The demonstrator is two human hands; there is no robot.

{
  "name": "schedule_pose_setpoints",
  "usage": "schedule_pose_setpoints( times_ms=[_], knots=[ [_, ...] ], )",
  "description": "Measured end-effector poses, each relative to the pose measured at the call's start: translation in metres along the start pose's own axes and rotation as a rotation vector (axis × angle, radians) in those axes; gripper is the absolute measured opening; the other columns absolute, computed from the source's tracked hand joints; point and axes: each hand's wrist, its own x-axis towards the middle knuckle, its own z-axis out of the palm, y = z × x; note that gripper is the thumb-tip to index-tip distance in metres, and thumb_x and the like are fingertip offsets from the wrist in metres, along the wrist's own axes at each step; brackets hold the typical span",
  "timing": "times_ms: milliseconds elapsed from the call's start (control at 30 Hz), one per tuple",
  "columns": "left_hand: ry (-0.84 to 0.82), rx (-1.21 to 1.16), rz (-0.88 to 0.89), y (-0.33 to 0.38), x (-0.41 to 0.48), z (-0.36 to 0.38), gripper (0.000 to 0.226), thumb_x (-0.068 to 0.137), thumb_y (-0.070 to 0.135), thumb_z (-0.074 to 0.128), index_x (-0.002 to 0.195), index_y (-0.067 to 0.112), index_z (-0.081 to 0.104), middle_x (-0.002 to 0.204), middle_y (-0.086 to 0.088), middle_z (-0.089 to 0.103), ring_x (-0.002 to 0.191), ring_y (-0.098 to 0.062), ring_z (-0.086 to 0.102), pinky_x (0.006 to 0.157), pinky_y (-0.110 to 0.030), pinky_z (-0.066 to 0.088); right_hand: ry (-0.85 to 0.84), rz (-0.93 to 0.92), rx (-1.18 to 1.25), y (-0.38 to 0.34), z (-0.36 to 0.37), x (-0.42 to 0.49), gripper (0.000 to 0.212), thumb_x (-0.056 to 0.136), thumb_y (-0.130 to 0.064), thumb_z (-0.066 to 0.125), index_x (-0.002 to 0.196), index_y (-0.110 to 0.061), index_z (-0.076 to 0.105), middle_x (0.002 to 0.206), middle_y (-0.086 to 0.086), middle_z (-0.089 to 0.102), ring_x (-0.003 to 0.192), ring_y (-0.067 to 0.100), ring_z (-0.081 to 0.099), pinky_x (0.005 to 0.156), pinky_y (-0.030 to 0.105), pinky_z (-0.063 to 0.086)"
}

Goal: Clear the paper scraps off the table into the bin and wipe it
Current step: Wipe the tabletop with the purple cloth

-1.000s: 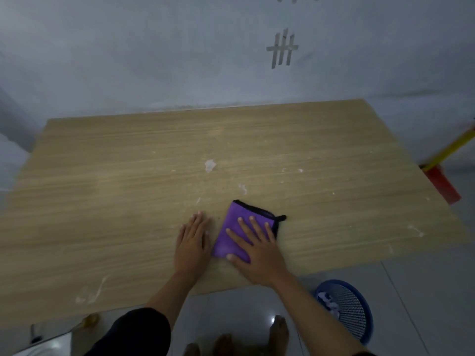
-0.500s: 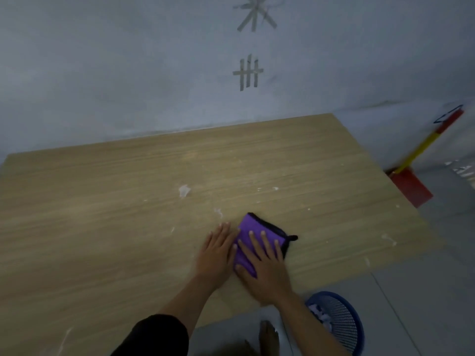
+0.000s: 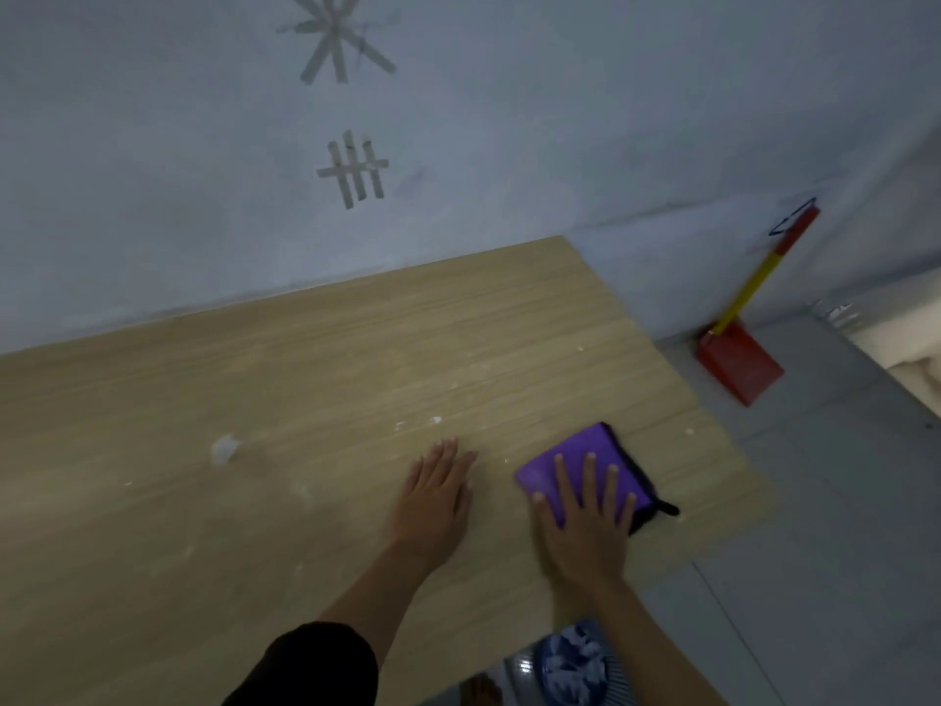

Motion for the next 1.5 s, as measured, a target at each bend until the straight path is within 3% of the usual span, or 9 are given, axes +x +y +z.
schedule_pose_setpoints(
  times_ms=[167, 400, 567, 900, 1033, 1167, 1300, 1400, 1500],
  knots=[
    [-0.032, 0.011, 0.021, 0.041, 0.038, 0.027, 0.073, 0.077, 0.052, -0.005, 0.145, 0.033, 0.017, 0.157, 0.004, 0.007, 0.145, -0.012, 0.000, 0.113, -0.026, -0.006, -0.015, -0.278, -0.073, 0.031, -0.001, 0.012, 0.060, 0.089, -0.066, 0.020, 0.144, -0.042, 0.017, 0.155, -0.003, 0.014, 0.144, 0.027, 0.009, 0.113, 0.050, 0.002],
    [-0.032, 0.011, 0.007, 0.065, 0.069, 0.047, 0.072, 0.078, 0.051, -0.005, 0.145, 0.033, 0.014, 0.157, 0.004, 0.006, 0.145, -0.012, -0.002, 0.114, -0.028, -0.008, 0.051, 0.386, 0.050, 0.137, -0.045, 0.072, 0.065, 0.087, -0.068, 0.018, 0.144, -0.042, 0.000, 0.158, 0.001, -0.006, 0.144, 0.027, -0.011, 0.113, 0.059, -0.006],
    [0.043, -0.007, -0.009, 0.067, 0.078, 0.056, 0.065, 0.083, 0.049, 0.004, 0.144, 0.033, 0.021, 0.157, 0.002, 0.010, 0.142, -0.010, -0.005, 0.114, -0.031, -0.004, 0.054, 0.468, 0.066, 0.133, -0.046, 0.086, 0.068, 0.087, -0.067, 0.017, 0.145, -0.039, -0.003, 0.157, 0.005, -0.009, 0.143, 0.032, -0.015, 0.111, 0.062, -0.007],
    [0.089, 0.063, -0.089, 0.066, 0.092, 0.055, 0.053, 0.089, 0.040, 0.024, 0.136, 0.025, 0.043, 0.148, -0.008, 0.035, 0.139, -0.023, 0.025, 0.110, -0.031, 0.007, 0.086, -0.371, -0.094, 0.056, -0.010, 0.059, 0.060, 0.088, -0.065, 0.030, 0.143, -0.042, 0.020, 0.155, 0.001, 0.017, 0.144, 0.033, 0.011, 0.111, 0.061, 0.009],
    [0.128, 0.066, -0.156, 0.043, 0.093, 0.039, 0.059, 0.086, 0.043, 0.016, 0.139, 0.026, 0.038, 0.152, -0.007, 0.027, 0.142, -0.022, 0.020, 0.115, -0.034, 0.009, 0.135, -0.117, -0.046, 0.068, -0.019, 0.119, 0.059, 0.085, -0.064, 0.031, 0.140, -0.042, 0.029, 0.154, 0.005, 0.024, 0.143, 0.033, 0.015, 0.112, 0.062, 0.006],
    [0.130, 0.071, -0.198, 0.015, 0.098, 0.018, 0.067, 0.083, 0.046, 0.007, 0.142, 0.026, 0.031, 0.155, -0.006, 0.017, 0.144, -0.022, 0.011, 0.116, -0.035, 0.005, 0.012, 0.121, 0.021, 0.055, -0.034, 0.162, 0.060, 0.089, -0.063, 0.025, 0.144, -0.042, 0.013, 0.158, 0.005, 0.002, 0.144, 0.031, -0.007, 0.112, 0.062, -0.003],
    [0.178, 0.097, -0.258, -0.008, 0.113, 0.003, 0.060, 0.086, 0.042, 0.018, 0.139, 0.022, 0.038, 0.151, -0.010, 0.029, 0.140, -0.029, 0.025, 0.115, -0.036, 0.012, 0.060, -0.327, -0.068, 0.001, -0.015, 0.156, 0.059, 0.083, -0.062, 0.035, 0.137, -0.039, 0.036, 0.150, 0.006, 0.033, 0.139, 0.037, 0.024, 0.110, 0.061, 0.014],
    [0.181, 0.112, -0.273, -0.019, 0.127, -0.003, 0.054, 0.086, 0.038, 0.027, 0.134, 0.021, 0.046, 0.145, -0.012, 0.040, 0.134, -0.031, 0.037, 0.108, -0.047, 0.030, 0.044, -0.628, -0.118, -0.030, -0.001, 0.153, 0.058, 0.086, -0.065, 0.036, 0.140, -0.044, 0.029, 0.152, -0.001, 0.028, 0.143, 0.029, 0.016, 0.111, 0.058, 0.013],
    [0.184, 0.100, -0.264, -0.032, 0.139, -0.008, 0.056, 0.086, 0.040, 0.023, 0.137, 0.024, 0.040, 0.149, -0.009, 0.035, 0.138, -0.027, 0.030, 0.114, -0.038, 0.019, 0.052, -0.664, -0.116, -0.028, -0.005, 0.190, 0.057, 0.085, -0.069, 0.030, 0.137, -0.045, 0.034, 0.151, -0.004, 0.032, 0.143, 0.024, 0.018, 0.111, 0.056, 0.018]
  ],
)
